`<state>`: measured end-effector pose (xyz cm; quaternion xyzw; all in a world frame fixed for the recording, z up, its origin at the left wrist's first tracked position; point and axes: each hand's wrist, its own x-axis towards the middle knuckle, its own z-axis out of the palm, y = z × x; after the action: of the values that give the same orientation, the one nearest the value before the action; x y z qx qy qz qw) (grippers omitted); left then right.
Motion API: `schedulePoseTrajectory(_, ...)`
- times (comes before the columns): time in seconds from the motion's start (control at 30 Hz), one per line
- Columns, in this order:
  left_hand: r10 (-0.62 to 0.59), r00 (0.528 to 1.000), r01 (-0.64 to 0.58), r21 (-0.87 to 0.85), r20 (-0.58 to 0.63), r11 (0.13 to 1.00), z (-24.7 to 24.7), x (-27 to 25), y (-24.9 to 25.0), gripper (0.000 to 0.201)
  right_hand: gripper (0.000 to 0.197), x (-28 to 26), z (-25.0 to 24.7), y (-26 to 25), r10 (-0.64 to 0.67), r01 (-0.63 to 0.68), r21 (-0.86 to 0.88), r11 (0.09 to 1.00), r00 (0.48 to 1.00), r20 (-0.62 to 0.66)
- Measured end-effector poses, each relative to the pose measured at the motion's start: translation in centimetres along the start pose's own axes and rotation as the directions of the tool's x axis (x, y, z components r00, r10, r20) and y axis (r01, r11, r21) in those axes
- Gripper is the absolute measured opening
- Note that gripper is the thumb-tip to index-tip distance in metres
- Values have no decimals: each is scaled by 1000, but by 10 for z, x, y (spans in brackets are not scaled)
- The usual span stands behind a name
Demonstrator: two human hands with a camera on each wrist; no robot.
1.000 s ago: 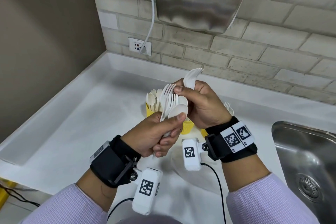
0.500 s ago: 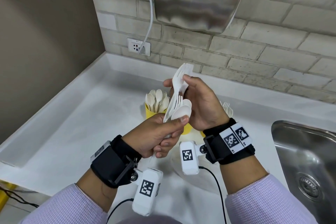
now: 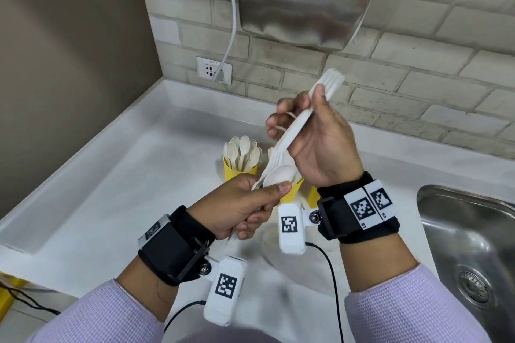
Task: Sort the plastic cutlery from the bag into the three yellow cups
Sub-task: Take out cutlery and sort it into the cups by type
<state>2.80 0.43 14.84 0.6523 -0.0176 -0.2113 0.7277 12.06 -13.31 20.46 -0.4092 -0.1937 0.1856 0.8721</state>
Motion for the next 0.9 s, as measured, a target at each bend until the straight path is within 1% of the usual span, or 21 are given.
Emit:
schedulePoseTrajectory(0.07,-1,1000,1,25,-31,1000,-1,0,0,49,41,4,-3,-10,-107,113,69,991,990,-91)
schedulePoseTrajectory(0.1,5,999,-3,37,-50,999,-1,0,1,51,41,5,-4,-16,-159,170,67,983,977,-143)
schedulePoseTrajectory(0.13,16,997,-13,46,-75,999,-1,-1,2,51,40,4,-6,-21,-210,218,22,976,959,-193)
schedulePoseTrajectory(0.2,44,988,-36,57,-146,998,-1,0,3,48,36,1,-7,-30,-299,259,-183,948,921,-249)
schedulePoseTrajectory(0.27,77,964,-59,82,-252,995,-2,3,2,42,32,-5,-7,-35,-337,218,-408,886,909,-247)
schedulePoseTrajectory(0.33,135,925,-81,161,-355,984,-3,6,-1,41,29,-12,-6,-33,-321,142,-565,813,919,-230)
schedulePoseTrajectory(0.37,184,903,-99,229,-387,968,-4,8,-3,42,29,-15,-5,-31,-319,114,-644,757,924,-212)
schedulePoseTrajectory(0.43,293,863,-139,363,-412,921,-3,10,-4,41,30,-23,-2,-24,-316,75,-780,621,935,-162)
schedulePoseTrajectory(0.47,339,842,-150,421,-420,895,-3,10,-5,37,29,-26,0,-18,-301,59,-815,577,942,-145)
schedulePoseTrajectory(0.5,375,822,-154,466,-429,871,-2,11,-5,30,26,-28,1,-11,-278,41,-832,554,951,-138)
schedulePoseTrajectory(0.57,402,802,-143,511,-442,848,-4,14,-9,15,20,-32,2,3,-216,6,-845,535,968,-130)
schedulePoseTrajectory(0.63,399,794,-111,537,-458,836,-6,17,-12,18,15,-34,2,16,-171,-16,-864,504,978,-118)
schedulePoseTrajectory(0.67,400,793,-99,550,-460,830,-5,17,-13,19,15,-35,1,20,-170,-21,-879,476,979,-115)
schedulePoseTrajectory(0.73,407,799,-104,564,-443,819,-4,15,-12,20,12,-35,-1,26,-198,-17,-901,433,974,-113)
schedulePoseTrajectory(0.83,407,803,-116,556,-435,823,-4,14,-13,21,6,-33,-3,31,-245,-13,-916,402,962,-122)
schedulePoseTrajectory(0.9,407,805,-122,551,-432,825,-5,14,-14,25,6,-32,-3,33,-259,-18,-920,392,957,-129)
